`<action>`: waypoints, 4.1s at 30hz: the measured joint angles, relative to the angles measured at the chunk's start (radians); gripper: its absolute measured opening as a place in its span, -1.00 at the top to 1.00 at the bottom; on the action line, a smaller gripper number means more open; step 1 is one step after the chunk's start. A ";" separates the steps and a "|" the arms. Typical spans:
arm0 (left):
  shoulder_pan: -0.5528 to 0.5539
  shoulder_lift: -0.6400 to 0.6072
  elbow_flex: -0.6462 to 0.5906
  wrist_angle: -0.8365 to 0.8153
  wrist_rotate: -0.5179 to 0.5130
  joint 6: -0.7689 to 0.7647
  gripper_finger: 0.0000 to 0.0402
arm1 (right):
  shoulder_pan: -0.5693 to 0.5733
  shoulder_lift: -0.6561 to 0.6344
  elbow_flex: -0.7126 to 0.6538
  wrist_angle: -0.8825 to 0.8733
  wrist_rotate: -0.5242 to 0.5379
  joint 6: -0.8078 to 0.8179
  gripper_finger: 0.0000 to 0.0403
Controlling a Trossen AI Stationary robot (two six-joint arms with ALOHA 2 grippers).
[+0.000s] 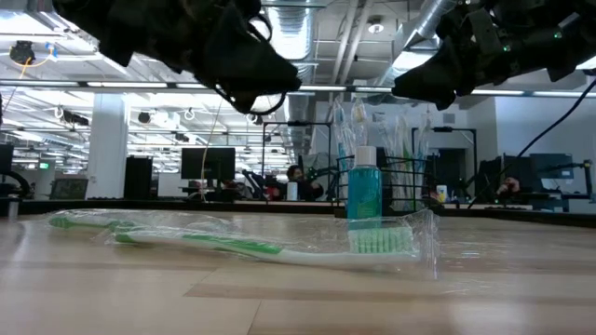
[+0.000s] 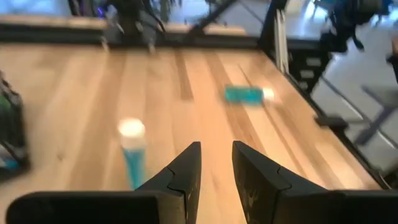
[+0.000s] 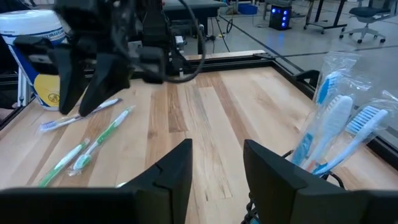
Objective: Pick & Place toothbrushing station
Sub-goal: Put the green toothbrush into the mesh organizer
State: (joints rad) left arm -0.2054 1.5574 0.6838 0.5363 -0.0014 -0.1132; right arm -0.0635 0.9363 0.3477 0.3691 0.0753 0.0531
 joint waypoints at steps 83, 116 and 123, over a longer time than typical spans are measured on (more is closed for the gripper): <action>-0.152 0.106 0.082 -0.678 0.015 -0.311 0.89 | 0.000 0.000 0.000 -0.004 0.000 0.000 0.37; -0.147 0.055 0.175 -0.536 -0.233 -0.173 1.00 | 0.001 0.000 0.000 -0.003 0.000 0.000 0.37; -0.130 -0.041 0.174 -0.371 -0.342 -0.068 1.00 | 0.005 0.000 0.001 0.009 0.000 0.000 0.37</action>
State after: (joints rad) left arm -0.3351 1.5163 0.8574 0.1658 -0.3430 -0.1812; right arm -0.0582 0.9367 0.3485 0.3779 0.0753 0.0536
